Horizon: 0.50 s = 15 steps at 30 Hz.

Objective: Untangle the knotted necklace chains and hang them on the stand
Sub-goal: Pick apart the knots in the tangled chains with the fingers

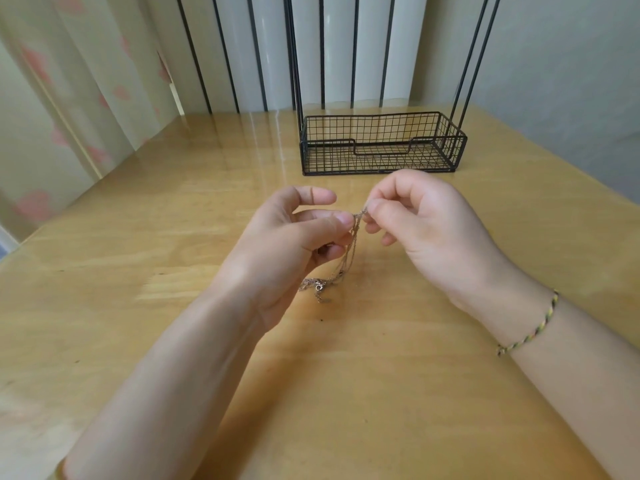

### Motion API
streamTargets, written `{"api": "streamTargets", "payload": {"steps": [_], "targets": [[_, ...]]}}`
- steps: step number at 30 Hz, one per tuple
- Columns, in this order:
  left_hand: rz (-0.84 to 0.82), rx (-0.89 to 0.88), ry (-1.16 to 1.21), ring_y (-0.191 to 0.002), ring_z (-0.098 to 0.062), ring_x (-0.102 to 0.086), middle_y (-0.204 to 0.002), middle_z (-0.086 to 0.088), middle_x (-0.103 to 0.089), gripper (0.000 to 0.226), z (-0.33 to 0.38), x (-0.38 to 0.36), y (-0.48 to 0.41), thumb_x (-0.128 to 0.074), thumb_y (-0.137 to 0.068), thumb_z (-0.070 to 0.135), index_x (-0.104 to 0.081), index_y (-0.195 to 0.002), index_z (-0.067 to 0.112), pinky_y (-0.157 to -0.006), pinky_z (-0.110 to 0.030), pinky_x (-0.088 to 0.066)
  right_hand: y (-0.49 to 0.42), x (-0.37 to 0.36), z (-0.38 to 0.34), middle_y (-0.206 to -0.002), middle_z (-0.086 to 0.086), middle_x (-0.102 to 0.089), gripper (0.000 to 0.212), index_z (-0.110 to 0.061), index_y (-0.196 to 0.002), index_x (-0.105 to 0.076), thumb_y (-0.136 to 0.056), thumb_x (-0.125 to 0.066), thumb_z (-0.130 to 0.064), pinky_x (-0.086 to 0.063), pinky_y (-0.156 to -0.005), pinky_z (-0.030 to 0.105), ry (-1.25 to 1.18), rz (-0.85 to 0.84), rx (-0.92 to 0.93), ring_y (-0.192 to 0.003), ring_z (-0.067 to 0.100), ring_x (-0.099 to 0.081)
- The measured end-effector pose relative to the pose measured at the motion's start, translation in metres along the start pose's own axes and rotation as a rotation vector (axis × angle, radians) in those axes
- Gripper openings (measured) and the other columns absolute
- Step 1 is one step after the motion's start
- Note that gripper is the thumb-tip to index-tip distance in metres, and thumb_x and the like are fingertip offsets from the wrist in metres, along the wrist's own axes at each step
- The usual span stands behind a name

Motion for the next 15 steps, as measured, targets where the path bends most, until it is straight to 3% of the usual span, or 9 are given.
{"api": "streamTargets", "payload": {"steps": [6,12,15], "targets": [[-0.010,-0.015,0.067,-0.061,-0.011,-0.058,-0.064,0.003,-0.061,0.022,0.003,-0.001,-0.001,-0.056,-0.085,-0.002,-0.057,-0.101,0.012,-0.070,-0.026,-0.049,0.002,-0.007,0.000,-0.071,-0.002,-0.063,0.018,-0.013,-0.073,-0.057,-0.087,-0.052,-0.002,-0.049,-0.066,0.028,-0.210,-0.111,-0.116,-0.072,0.010,-0.062],[0.043,-0.119,-0.115,-0.070,-0.014,-0.055,-0.070,0.005,-0.062,0.026,0.002,0.002,-0.002,-0.064,-0.070,0.016,-0.060,-0.095,0.016,-0.074,-0.029,-0.046,0.003,-0.008,0.005,-0.074,0.000,-0.067,0.020,-0.014,-0.074,-0.057,-0.089,-0.050,-0.003,-0.049,-0.066,0.028,-0.367,-0.049,-0.194,-0.072,0.013,-0.063],[0.058,-0.129,-0.158,-0.074,-0.014,-0.057,-0.075,0.004,-0.062,0.021,0.001,0.003,-0.002,-0.066,-0.073,0.019,-0.061,-0.093,0.019,-0.075,-0.029,-0.046,0.004,-0.011,0.007,-0.070,0.000,-0.065,0.019,-0.014,-0.075,-0.056,-0.091,-0.049,-0.004,-0.046,-0.063,0.026,-0.469,-0.067,-0.252,-0.068,0.014,-0.062]]}}
Point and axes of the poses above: each hand's wrist, its own y-axis away from the middle knuckle, its own x-axis out of the back of the hand, z = x × y, the point moved 4 cm from there along -y, towards the middle knuckle
